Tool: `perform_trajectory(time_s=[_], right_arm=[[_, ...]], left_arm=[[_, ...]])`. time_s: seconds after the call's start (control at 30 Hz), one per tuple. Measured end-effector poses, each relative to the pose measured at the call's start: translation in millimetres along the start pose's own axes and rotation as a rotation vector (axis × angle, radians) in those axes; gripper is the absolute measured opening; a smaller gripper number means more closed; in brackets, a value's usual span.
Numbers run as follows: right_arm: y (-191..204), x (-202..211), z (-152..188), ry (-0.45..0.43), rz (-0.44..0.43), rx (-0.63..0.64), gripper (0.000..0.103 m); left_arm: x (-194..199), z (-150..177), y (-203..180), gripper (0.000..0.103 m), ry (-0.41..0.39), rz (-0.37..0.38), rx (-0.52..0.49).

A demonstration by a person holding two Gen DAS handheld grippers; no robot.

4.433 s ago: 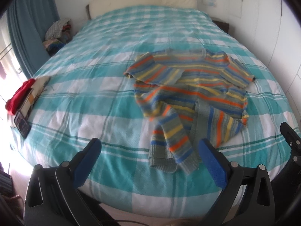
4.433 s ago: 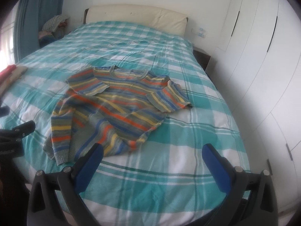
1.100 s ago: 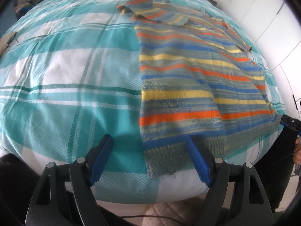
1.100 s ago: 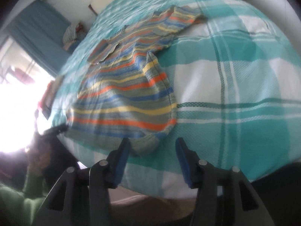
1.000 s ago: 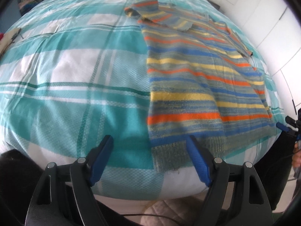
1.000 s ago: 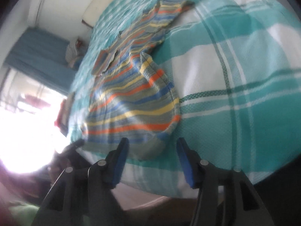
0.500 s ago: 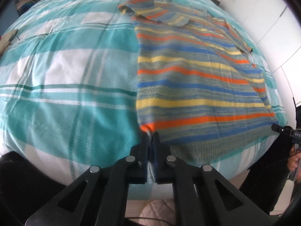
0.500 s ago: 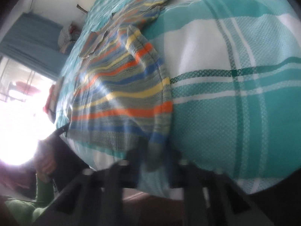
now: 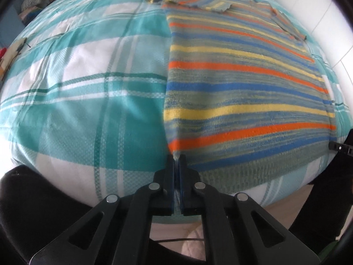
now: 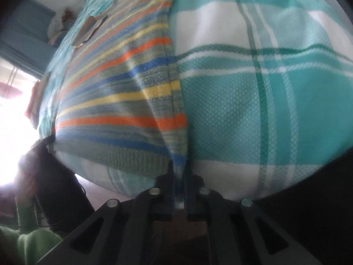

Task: Fold small clothes

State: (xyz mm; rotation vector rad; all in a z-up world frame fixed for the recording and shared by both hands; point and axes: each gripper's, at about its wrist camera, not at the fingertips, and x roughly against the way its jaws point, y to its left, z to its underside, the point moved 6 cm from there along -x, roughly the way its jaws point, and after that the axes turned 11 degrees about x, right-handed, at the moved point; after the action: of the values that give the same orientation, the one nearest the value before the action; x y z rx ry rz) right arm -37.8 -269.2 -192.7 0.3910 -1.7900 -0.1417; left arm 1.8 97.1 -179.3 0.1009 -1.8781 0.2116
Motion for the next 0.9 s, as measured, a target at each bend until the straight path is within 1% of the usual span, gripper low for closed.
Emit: perform_trajectory(time_s=[0.07, 0.13, 0.17, 0.2, 0.23, 0.27, 0.3, 0.33, 0.4, 0.43, 0.47, 0.5, 0.53, 0.57, 0.6, 0.63, 0.67, 0.73, 0.77, 0.8, 0.9], right_arm=[[1, 1, -1, -0.009, 0.005, -0.01, 0.005], [2, 1, 0, -0.013, 0.014, -0.006, 0.004], [-1, 0, -2, -0.013, 0.01, -0.012, 0.004], [-1, 0, -1, -0.005, 0.004, -0.02, 0.007], [-1, 3, 1, 0.009, 0.001, -0.028, 0.014], [-6, 6, 4, 0.021, 0.01, -0.031, 0.016], [-9, 14, 7, 0.035, 0.029, -0.026, 0.025], [-12, 20, 7, 0.041, 0.056, -0.016, 0.032], [-17, 49, -2, 0.012, 0.157, 0.032, 0.036], [-19, 65, -12, -0.013, 0.217, 0.067, 0.036], [-20, 82, -27, -0.048, 0.288, 0.113, 0.037], [-19, 97, -44, -0.088, 0.353, 0.166, 0.041], [-15, 109, -63, -0.129, 0.408, 0.226, 0.047], [-10, 119, -86, -0.179, 0.451, 0.295, 0.05], [-2, 123, -108, -0.225, 0.466, 0.36, 0.053], [7, 121, -133, -0.265, 0.453, 0.43, 0.057], [14, 113, -155, -0.279, 0.423, 0.481, 0.059], [28, 87, -199, -0.305, 0.362, 0.57, 0.06], [34, 70, -215, -0.304, 0.346, 0.612, 0.06], [38, 49, -232, -0.284, 0.346, 0.651, 0.06], [39, -9, -268, -0.228, 0.398, 0.71, 0.059]], left_arm=[[-1, 1, -1, 0.004, -0.006, -0.01, -0.002], [1, 2, -3, 0.008, -0.021, -0.033, -0.03], [4, 3, -4, 0.011, -0.026, -0.041, -0.047], [8, 6, -5, 0.017, -0.033, -0.062, -0.067], [13, 8, -5, 0.032, -0.039, -0.095, -0.09], [20, 10, -5, 0.048, -0.049, -0.133, -0.111], [29, 11, -4, 0.05, -0.071, -0.168, -0.128], [40, 11, -2, 0.05, -0.1, -0.19, -0.139], [68, 1, -1, 0.052, -0.172, -0.185, -0.136], [81, -7, -4, 0.058, -0.214, -0.164, -0.126], [93, -16, -10, 0.066, -0.261, -0.132, -0.115], [103, -26, -18, 0.07, -0.308, -0.087, -0.107], [106, -35, -28, 0.079, -0.35, -0.038, -0.101], [107, -44, -40, 0.084, -0.388, -0.001, -0.096], [102, -54, -52, 0.086, -0.423, 0.024, -0.09], [93, -59, -63, 0.087, -0.455, 0.047, -0.083], [82, -64, -72, 0.087, -0.482, 0.062, -0.082], [56, -67, -86, 0.087, -0.512, 0.053, -0.081], [41, -66, -91, 0.087, -0.504, 0.04, -0.082], [26, -64, -94, 0.087, -0.482, 0.026, -0.085], [1, -50, -93, 0.087, -0.442, -0.015, -0.108]])
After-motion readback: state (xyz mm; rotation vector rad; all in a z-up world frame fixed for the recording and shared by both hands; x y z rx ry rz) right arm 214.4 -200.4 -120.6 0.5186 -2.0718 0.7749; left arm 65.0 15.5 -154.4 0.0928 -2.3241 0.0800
